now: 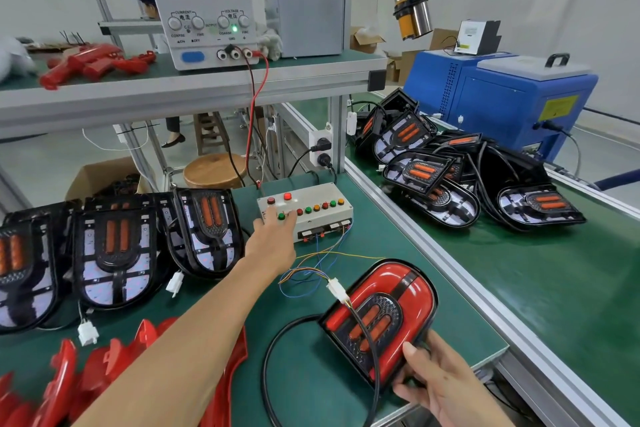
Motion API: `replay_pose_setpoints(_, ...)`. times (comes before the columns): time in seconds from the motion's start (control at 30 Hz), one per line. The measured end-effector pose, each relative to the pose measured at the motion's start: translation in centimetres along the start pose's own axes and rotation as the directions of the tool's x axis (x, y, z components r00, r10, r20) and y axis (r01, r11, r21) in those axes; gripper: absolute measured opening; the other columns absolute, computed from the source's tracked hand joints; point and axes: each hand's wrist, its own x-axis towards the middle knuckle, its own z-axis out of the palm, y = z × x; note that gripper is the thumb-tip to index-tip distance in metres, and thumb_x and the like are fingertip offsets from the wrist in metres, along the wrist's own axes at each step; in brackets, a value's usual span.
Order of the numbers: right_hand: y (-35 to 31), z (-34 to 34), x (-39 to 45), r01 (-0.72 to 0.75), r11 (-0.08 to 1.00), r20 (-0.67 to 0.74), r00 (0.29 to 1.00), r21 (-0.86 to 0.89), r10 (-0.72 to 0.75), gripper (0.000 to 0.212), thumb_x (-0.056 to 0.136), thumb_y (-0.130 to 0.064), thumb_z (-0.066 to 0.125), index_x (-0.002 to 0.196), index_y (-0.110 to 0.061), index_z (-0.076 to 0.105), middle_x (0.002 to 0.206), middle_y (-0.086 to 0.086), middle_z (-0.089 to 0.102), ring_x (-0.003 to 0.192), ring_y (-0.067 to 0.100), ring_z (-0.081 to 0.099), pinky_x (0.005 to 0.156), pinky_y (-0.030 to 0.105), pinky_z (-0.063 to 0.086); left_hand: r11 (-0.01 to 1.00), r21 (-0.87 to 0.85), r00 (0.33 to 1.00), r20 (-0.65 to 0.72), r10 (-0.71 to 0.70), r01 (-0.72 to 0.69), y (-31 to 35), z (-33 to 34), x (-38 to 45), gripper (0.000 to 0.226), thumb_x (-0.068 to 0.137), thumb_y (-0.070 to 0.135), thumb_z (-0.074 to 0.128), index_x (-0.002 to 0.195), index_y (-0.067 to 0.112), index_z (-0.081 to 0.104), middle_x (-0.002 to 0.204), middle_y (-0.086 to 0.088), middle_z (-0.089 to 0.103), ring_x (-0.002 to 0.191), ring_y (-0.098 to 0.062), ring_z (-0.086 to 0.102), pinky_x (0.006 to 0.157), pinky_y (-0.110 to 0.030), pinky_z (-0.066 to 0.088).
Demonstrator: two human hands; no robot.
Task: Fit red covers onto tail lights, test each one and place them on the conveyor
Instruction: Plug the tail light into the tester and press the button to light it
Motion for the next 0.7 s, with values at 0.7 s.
replay_pose_setpoints(0.7, -0.1, 0.51, -0.17, 0.043, 0.998, -0.015, 0.999, -0.048, -0.044, 0.05, 0.08, -0.018, 0.071, 0.128, -0.011, 0.059, 0.083, 0.022, 0.062, 0.073, 0.027, 0.065, 0.063, 0.034, 0.063, 0.989, -0.138, 0.998, 0.046, -0.048, 0.054, 0.11, -0.54, 0.19, 0.077, 0.094, 0.001, 0.045, 0.16, 0.033, 0.022, 0.158, -0.015, 0.012, 0.136, -0.041, 0.028, 0.101, -0.047, 0.044)
